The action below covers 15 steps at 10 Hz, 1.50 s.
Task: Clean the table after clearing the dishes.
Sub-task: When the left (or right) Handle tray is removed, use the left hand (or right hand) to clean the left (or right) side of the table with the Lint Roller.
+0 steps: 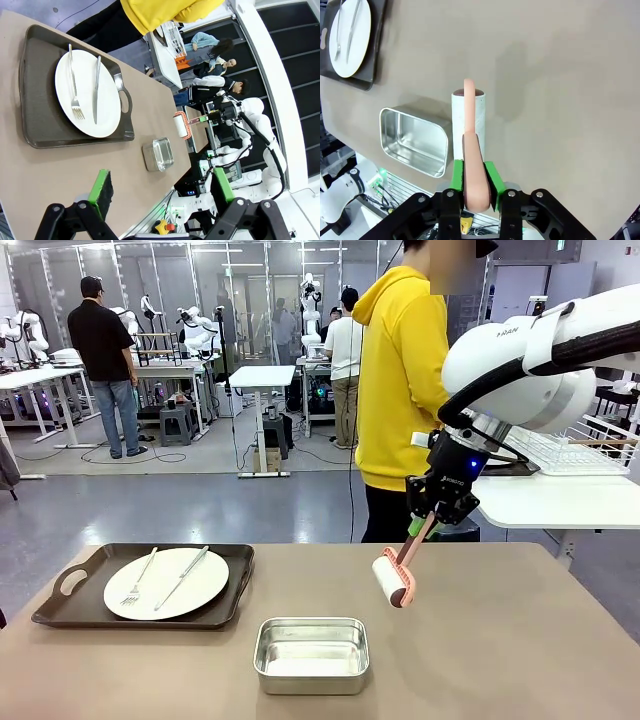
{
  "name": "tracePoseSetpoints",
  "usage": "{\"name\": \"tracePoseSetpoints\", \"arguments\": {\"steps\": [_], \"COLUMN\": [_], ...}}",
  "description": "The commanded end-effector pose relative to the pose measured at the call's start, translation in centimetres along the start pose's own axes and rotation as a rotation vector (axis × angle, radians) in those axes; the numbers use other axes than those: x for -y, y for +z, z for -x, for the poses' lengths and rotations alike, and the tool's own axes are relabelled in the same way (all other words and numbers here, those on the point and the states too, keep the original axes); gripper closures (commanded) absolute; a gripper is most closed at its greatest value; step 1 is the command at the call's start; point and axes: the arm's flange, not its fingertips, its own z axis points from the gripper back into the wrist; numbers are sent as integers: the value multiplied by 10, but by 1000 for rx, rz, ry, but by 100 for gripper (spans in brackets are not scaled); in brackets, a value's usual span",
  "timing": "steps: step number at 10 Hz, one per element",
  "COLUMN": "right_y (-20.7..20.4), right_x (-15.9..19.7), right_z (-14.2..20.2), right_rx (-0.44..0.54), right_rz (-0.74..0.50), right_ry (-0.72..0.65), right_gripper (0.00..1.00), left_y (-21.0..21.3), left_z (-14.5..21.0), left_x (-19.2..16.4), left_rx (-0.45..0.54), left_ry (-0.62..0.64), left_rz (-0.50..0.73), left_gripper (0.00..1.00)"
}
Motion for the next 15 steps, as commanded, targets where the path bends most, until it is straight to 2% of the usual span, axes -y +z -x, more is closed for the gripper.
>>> {"name": "tracePoseSetpoints", "arguments": {"steps": [1, 4, 6, 7, 8, 9, 10, 13, 15], "right_y": [0, -24, -31, -39, -50, -60, -72, -89, -97], "right_x": [0, 66, 103, 122, 134, 139, 140, 135, 137], "right_z": [0, 5, 12, 13, 16, 17, 16, 0, -7], "right_rx": [0, 47, 63, 36, 74, 90, 47, 102, 103], "right_rz": [0, -233, -331, -412, -453, -465, -449, -458, -456], "right_ry": [0, -124, -191, -200, -201, -199, -203, -242, -258], "right_gripper": [78, 78, 78, 78, 78, 78, 78, 78, 78], "left_y": [3, 3, 3, 3, 3, 3, 3, 3, 3], "left_z": [1, 1, 1, 1, 1, 1, 1, 1, 1], "left_x": [2, 2, 2, 2, 2, 2, 2, 2, 2], "left_rx": [1, 1, 1, 1, 1, 1, 1, 1, 1], "left_ry": [-2, -2, -2, -2, -2, -2, -2, -2, -2], "left_rz": [4, 4, 4, 4, 4, 4, 4, 4, 4], "left_gripper": [0, 0, 0, 0, 0, 0, 0, 0, 0]}}
